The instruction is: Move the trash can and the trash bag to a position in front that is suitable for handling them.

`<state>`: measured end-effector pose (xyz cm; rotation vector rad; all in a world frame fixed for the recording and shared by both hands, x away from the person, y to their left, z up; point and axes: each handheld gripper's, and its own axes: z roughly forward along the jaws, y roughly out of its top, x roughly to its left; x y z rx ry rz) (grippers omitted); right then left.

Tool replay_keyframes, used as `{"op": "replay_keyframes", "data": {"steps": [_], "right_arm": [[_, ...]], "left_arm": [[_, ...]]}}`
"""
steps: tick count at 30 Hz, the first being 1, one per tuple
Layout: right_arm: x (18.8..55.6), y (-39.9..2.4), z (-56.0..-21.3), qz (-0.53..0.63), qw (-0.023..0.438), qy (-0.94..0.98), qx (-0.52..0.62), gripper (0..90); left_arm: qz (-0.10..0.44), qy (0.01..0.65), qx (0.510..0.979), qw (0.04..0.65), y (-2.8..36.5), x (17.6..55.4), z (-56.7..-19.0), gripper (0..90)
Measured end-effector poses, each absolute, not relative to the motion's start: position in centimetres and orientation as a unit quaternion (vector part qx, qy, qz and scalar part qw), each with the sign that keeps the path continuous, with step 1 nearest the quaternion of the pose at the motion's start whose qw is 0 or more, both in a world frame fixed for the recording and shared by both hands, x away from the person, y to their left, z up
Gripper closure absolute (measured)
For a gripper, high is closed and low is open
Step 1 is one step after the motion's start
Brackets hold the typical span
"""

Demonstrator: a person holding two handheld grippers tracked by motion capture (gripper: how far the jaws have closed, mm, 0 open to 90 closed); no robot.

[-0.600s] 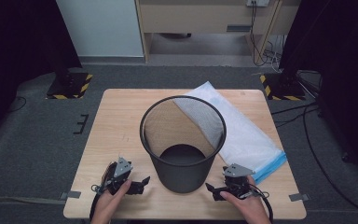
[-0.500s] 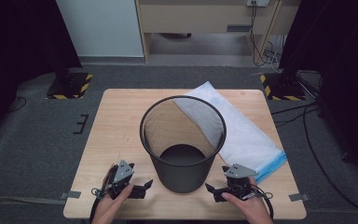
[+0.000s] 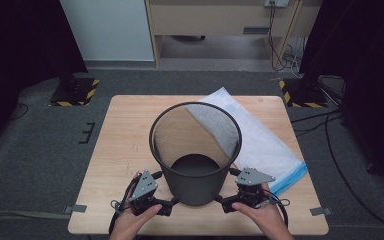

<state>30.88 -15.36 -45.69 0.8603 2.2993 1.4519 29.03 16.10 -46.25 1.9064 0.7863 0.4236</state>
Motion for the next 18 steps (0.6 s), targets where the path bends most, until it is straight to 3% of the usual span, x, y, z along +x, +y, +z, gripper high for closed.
{"op": "replay_keyframes", "data": {"steps": [12, 18], "right_arm": [[35.8, -13.6, -45.5, 0.49, 0.149, 0.803, 0.304, 0.8], [38.6, -13.6, -45.7, 0.497, 0.14, 0.797, 0.313, 5.3]], "left_arm": [[0.18, 0.348, 0.772, 0.501, 17.3, 33.7, -46.3, 0.5], [0.185, 0.355, 0.768, 0.5, 17.1, 36.4, -46.4, 0.5]]}}
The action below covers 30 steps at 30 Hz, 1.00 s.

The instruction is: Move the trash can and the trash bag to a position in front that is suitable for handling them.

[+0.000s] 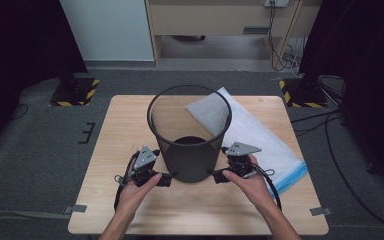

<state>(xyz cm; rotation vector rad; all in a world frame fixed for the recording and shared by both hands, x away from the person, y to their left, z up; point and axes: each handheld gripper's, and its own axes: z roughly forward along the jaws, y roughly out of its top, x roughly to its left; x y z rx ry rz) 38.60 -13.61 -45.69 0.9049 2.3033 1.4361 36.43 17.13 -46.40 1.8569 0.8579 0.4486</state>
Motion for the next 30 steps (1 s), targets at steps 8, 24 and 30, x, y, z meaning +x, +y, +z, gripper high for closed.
{"op": "replay_keyframes", "data": {"steps": [8, 24, 30], "right_arm": [[39.6, -14.4, -45.9, 0.498, 0.134, 0.792, 0.326, 7.5], [40.0, -19.1, -51.8, 0.328, 0.219, 0.828, 0.398, 41.9], [40.7, -18.9, -52.3, 0.332, 0.224, 0.82, 0.41, 52.4]], "left_arm": [[0.18, 0.358, 0.769, 0.499, 16.6, 37.4, -46.4, 0.9], [0.186, 0.391, 0.767, 0.474, 20.4, 35.8, -49.4, 5.1], [0.195, 0.392, 0.757, 0.484, 18.1, 36.1, -49.1, 4.4]]}}
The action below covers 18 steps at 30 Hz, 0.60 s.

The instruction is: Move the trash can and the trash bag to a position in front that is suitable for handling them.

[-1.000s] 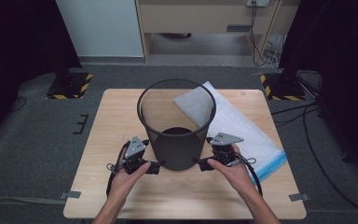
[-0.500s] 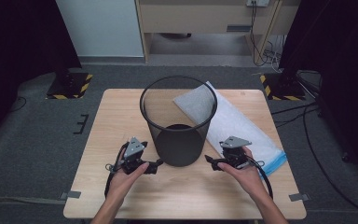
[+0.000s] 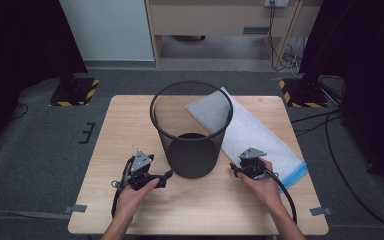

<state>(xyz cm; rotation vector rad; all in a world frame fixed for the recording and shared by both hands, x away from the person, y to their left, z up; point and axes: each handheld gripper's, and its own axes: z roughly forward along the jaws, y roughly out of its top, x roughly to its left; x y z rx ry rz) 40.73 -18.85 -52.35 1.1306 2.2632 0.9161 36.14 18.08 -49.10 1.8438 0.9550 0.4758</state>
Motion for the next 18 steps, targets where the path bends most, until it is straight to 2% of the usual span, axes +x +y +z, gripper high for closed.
{"op": "replay_keyframes", "data": {"steps": [3, 5, 6, 7, 10, 16, 18], "right_arm": [[41.2, -19.1, -52.8, 0.329, 0.218, 0.818, 0.418, 65.2], [41.2, -19.2, -52.8, 0.328, 0.219, 0.819, 0.418, 68.4], [41.3, -19.3, -52.8, 0.324, 0.222, 0.821, 0.415, 75.0], [41.3, -19.3, -52.8, 0.324, 0.222, 0.821, 0.415, 75.0], [41.5, -19.6, -52.8, 0.32, 0.223, 0.82, 0.418, 83.2], [41.7, -20.1, -52.7, 0.316, 0.221, 0.815, 0.433, 84.1], [41.9, -20.3, -52.6, 0.313, 0.225, 0.812, 0.439, 74.7]], "left_arm": [[0.191, 0.381, 0.763, 0.485, 17.0, 36.5, -49.0, 6.5], [0.192, 0.38, 0.763, 0.486, 16.8, 36.7, -49.0, 8.5], [0.189, 0.381, 0.765, 0.483, 16.5, 37.0, -49.0, 8.2], [0.189, 0.381, 0.765, 0.483, 16.5, 37.0, -49.0, 8.4], [0.189, 0.381, 0.765, 0.484, 16.2, 37.5, -49.0, 11.0], [0.192, 0.386, 0.762, 0.483, 16.0, 38.3, -48.9, 11.0], [0.196, 0.387, 0.759, 0.485, 16.0, 38.6, -49.0, 11.1]]}}
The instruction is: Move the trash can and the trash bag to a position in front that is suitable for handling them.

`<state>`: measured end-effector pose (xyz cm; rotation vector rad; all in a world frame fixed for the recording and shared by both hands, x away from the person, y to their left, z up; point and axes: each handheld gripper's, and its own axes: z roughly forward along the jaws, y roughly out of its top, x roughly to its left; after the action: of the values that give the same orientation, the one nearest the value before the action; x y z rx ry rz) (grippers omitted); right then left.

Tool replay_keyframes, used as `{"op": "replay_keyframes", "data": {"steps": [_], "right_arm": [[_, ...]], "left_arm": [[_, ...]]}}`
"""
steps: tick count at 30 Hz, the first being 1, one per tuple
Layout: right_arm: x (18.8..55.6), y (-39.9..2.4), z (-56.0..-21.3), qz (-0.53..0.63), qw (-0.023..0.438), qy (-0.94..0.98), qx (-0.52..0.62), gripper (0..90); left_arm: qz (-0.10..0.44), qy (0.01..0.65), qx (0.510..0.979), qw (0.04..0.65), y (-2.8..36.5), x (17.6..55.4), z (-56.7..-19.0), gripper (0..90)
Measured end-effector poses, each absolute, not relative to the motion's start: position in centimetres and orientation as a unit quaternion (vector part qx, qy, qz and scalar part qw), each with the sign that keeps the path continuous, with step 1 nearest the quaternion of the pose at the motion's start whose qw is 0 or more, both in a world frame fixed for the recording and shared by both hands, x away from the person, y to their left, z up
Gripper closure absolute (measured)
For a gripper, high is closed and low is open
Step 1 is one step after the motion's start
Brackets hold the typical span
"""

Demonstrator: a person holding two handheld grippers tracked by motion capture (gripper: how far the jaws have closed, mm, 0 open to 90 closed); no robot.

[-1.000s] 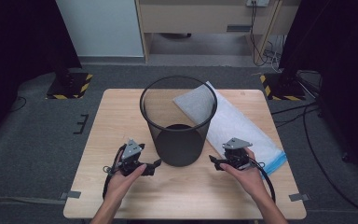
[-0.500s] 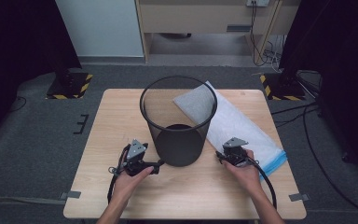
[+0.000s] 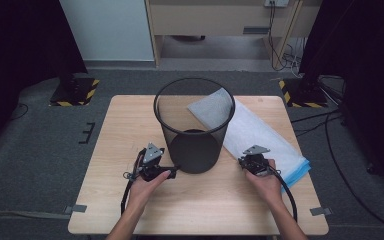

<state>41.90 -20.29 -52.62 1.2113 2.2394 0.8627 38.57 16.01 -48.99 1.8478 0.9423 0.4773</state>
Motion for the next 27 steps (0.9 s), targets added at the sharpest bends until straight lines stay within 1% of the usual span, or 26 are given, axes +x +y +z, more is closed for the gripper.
{"op": "replay_keyframes", "data": {"steps": [2, 3, 6, 8, 9, 10, 11, 12, 15, 16, 17, 18, 19, 20, 21, 22, 23, 24, 27], "right_arm": [[42.1, -20.3, -52.5, 0.33, 0.222, 0.802, 0.446, 60.8], [42.1, -20.3, -52.5, 0.33, 0.222, 0.802, 0.446, 60.8], [42.8, -19.6, -52.2, 0.332, 0.216, 0.8, 0.45, 38.7], [43.5, -19.2, -52.0, 0.348, 0.213, 0.789, 0.46, 31.5], [43.5, -19.2, -52.0, 0.348, 0.213, 0.789, 0.46, 31.5], [44.2, -19.2, -52.1, 0.348, 0.213, 0.783, 0.469, 26.3], [44.7, -19.1, -52.2, 0.341, 0.207, 0.784, 0.475, 24.8], [45.0, -19.0, -52.3, 0.341, 0.2, 0.785, 0.477, 25.4], [45.4, -18.9, -52.6, 0.348, 0.203, 0.78, 0.479, 27.8], [45.6, -18.8, -52.7, 0.346, 0.205, 0.779, 0.481, 30.4], [45.7, -18.8, -52.9, 0.342, 0.206, 0.78, 0.482, 37.5], [45.9, -18.9, -53.1, 0.333, 0.212, 0.781, 0.484, 39.7], [46.0, -19.0, -53.2, 0.337, 0.211, 0.775, 0.491, 45.8], [46.1, -19.4, -53.1, 0.336, 0.222, 0.78, 0.478, 68.6], [46.1, -19.4, -53.1, 0.336, 0.222, 0.78, 0.478, 68.6], [46.1, -19.5, -53.1, 0.336, 0.219, 0.781, 0.479, 84.5], [46.1, -19.5, -53.1, 0.336, 0.219, 0.781, 0.479, 84.5], [45.9, -20.1, -52.9, 0.326, 0.22, 0.788, 0.473, 89.2], [45.4, -21.1, -52.7, 0.313, 0.217, 0.794, 0.474, 89.6]], "left_arm": [[0.191, 0.389, 0.757, 0.489, 16.1, 38.8, -49.1, 11.0], [0.191, 0.389, 0.757, 0.489, 16.1, 38.8, -49.1, 11.2], [0.196, 0.386, 0.761, 0.483, 16.4, 38.5, -48.9, 11.2], [0.197, 0.385, 0.764, 0.479, 17.1, 37.9, -48.5, 10.6], [0.197, 0.385, 0.764, 0.479, 17.1, 37.9, -48.5, 10.5], [0.202, 0.381, 0.768, 0.473, 17.9, 37.4, -48.3, 10.4], [0.202, 0.382, 0.767, 0.474, 18.3, 37.2, -48.3, 10.4], [0.201, 0.383, 0.767, 0.474, 18.8, 37.0, -48.3, 10.4], [0.201, 0.389, 0.763, 0.475, 19.6, 36.6, -48.5, 10.4], [0.202, 0.391, 0.762, 0.474, 20.1, 36.4, -48.6, 10.4], [0.201, 0.394, 0.761, 0.475, 20.5, 36.3, -48.7, 10.4], [0.199, 0.399, 0.758, 0.476, 20.9, 36.2, -48.8, 10.4], [0.2, 0.401, 0.757, 0.476, 21.3, 36.2, -48.9, 10.4], [0.199, 0.407, 0.754, 0.476, 21.9, 36.1, -49.1, 10.4], [0.199, 0.407, 0.754, 0.476, 21.9, 36.1, -49.1, 10.5], [0.199, 0.414, 0.75, 0.477, 22.5, 36.0, -49.3, 10.5], [0.199, 0.414, 0.75, 0.477, 22.5, 36.0, -49.3, 10.5], [0.199, 0.415, 0.748, 0.477, 22.7, 36.0, -49.4, 10.6], [0.199, 0.424, 0.743, 0.478, 23.4, 35.7, -49.6, 10.6]]}}
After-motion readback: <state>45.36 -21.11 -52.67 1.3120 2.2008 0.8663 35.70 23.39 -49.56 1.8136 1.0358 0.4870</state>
